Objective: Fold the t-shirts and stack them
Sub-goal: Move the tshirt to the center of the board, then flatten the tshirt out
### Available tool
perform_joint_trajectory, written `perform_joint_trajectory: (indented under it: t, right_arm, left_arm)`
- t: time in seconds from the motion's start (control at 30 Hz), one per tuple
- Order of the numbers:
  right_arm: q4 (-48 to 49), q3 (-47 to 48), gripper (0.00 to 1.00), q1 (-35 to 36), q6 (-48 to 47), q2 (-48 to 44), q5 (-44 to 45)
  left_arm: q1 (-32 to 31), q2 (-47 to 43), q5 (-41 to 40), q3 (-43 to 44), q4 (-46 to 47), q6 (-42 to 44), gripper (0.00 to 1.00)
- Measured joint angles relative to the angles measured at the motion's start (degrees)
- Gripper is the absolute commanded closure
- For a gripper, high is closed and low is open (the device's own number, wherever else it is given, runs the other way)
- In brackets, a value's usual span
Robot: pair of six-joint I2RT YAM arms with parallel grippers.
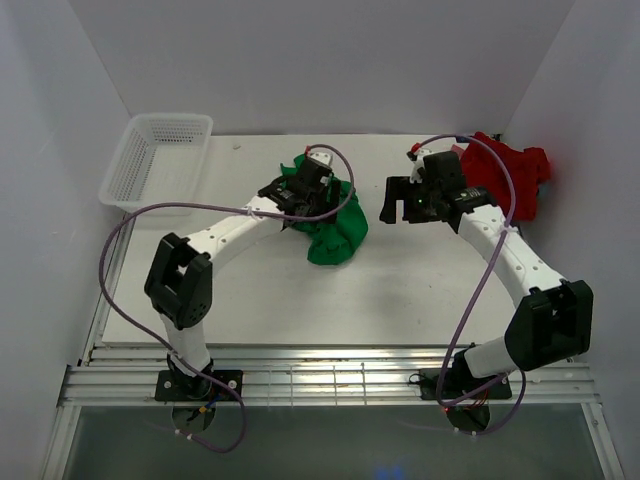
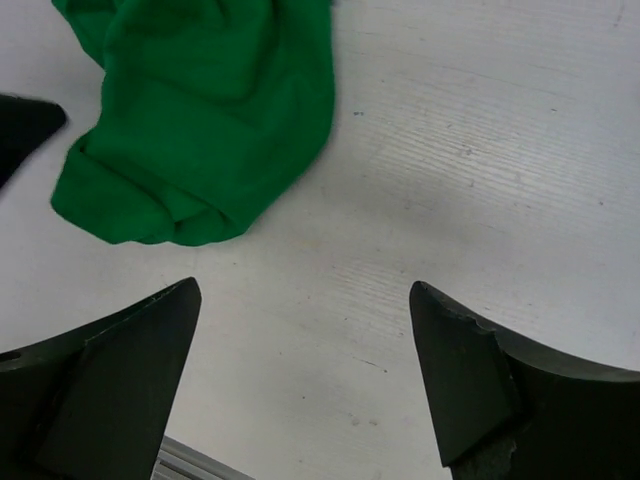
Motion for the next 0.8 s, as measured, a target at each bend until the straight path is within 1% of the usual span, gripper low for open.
perform_joint_trajectory:
  t: [0.07, 0.1, 0.2, 0.27, 0.3, 0.33, 0.37, 0.4, 0.5, 0.57, 0.63, 0.67, 0.8]
  right_arm:
    - [0.6, 0.2, 0.05, 1.4, -0.2, 0.9, -1.2]
    - [0.5, 1.2, 0.02, 2.5, -0.4, 2.4, -1.8]
    - [0.6, 6.5, 0.0, 6.4, -1.5, 9.0, -1.9]
    - [0.6, 12.4, 0.0, 10.2, -2.4, 15.5, -1.7]
    - [0.5, 15.1, 0.05, 11.6, -2.9, 18.0, -1.6]
    - [-0.6, 19.3, 0.06, 13.4, -3.4, 21.6, -1.5]
    - [-1.0, 23.5, 0.08, 14.9, -3.9, 25.3, -1.4]
    - [-1.5, 27.1, 0.12, 15.9, -4.3, 28.1, -1.1]
    - [-3.7, 38.6, 0.23, 18.6, -5.4, 37.3, -0.6]
    - [-5.5, 44.8, 0.26, 19.5, -6.0, 42.6, -0.3]
    - [-6.8, 48.8, 0.26, 19.7, -6.3, 46.4, -0.2]
    - [-7.4, 50.4, 0.27, 19.7, -6.5, 48.5, -0.1]
    - [-8.0, 50.8, 0.28, 19.7, -6.8, 51.3, -0.1]
  left_arm:
    - [2.1, -4.5, -4.2, 0.1, 0.1, -0.6, 0.1]
    - [4.1, -7.2, -5.9, 0.0, 0.2, -1.2, 0.1]
    - [12.7, -14.5, -8.2, -2.0, 1.7, -2.4, 0.1]
    - [19.6, -18.1, -8.2, -4.3, 2.2, -3.3, 0.1]
    - [23.0, -19.5, -8.0, -5.9, 2.4, -3.8, 0.1]
    - [26.4, -20.6, -7.2, -7.7, 2.4, -4.3, 0.1]
    - [27.8, -21.0, -6.7, -8.9, 2.2, -4.5, 0.1]
    - [29.2, -21.5, -5.7, -10.7, 2.5, -4.7, 0.1]
    - [30.3, -21.9, -2.2, -15.3, 2.3, -4.9, 0.1]
    - [30.2, -22.0, 0.0, -17.2, 1.8, -5.0, 0.1]
    - [30.2, -22.4, 1.6, -18.2, 1.7, -5.2, 0.1]
    - [30.2, -22.9, 2.3, -18.6, 1.7, -5.4, 0.1]
    - [30.3, -26.1, 3.7, -19.4, 1.8, -6.0, 0.1]
